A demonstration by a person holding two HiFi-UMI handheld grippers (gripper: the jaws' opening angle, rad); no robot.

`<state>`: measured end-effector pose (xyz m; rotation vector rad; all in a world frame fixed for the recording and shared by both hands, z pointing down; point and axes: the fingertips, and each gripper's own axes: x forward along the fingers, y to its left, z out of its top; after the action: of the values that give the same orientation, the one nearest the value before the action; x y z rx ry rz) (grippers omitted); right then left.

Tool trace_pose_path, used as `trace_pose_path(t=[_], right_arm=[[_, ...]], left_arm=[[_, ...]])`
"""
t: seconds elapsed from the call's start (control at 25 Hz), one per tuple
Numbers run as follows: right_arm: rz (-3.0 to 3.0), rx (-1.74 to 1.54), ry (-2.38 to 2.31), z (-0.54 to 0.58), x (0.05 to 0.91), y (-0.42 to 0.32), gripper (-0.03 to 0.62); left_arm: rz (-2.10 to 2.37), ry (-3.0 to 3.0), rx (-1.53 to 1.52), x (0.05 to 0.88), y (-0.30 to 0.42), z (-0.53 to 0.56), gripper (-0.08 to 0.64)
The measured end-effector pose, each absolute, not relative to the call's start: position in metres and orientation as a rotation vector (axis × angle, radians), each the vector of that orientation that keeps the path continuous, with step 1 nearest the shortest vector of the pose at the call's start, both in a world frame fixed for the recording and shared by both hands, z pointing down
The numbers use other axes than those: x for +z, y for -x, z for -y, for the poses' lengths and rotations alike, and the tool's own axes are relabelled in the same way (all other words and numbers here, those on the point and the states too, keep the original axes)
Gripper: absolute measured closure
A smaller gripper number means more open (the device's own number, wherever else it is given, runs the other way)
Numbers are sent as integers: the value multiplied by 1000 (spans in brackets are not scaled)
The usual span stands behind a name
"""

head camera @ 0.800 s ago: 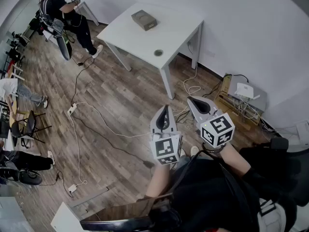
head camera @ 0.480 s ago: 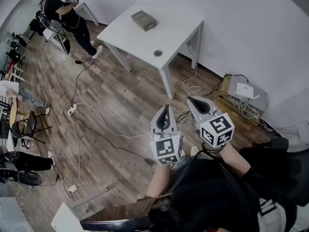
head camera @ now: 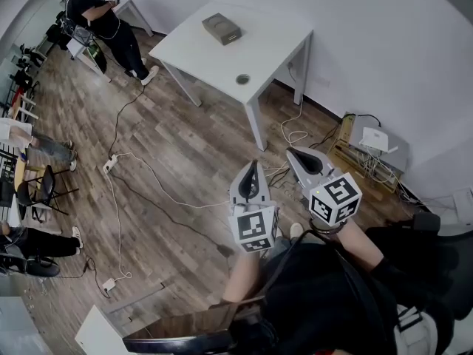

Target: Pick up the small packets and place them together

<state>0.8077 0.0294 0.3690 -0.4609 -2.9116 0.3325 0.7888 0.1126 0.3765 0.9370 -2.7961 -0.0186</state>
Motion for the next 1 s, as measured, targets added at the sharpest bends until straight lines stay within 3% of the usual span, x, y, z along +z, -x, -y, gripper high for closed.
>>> trace_pose_path(t=[0.52, 1.0], right_arm=[[2890, 335, 542, -32, 391, -795, 592], [2912, 273, 592, -71, 380, -638, 592]], left_arm=[[2810, -649, -96, 408, -776, -171, 563], [2847, -664, -97, 391, -626, -210, 563]])
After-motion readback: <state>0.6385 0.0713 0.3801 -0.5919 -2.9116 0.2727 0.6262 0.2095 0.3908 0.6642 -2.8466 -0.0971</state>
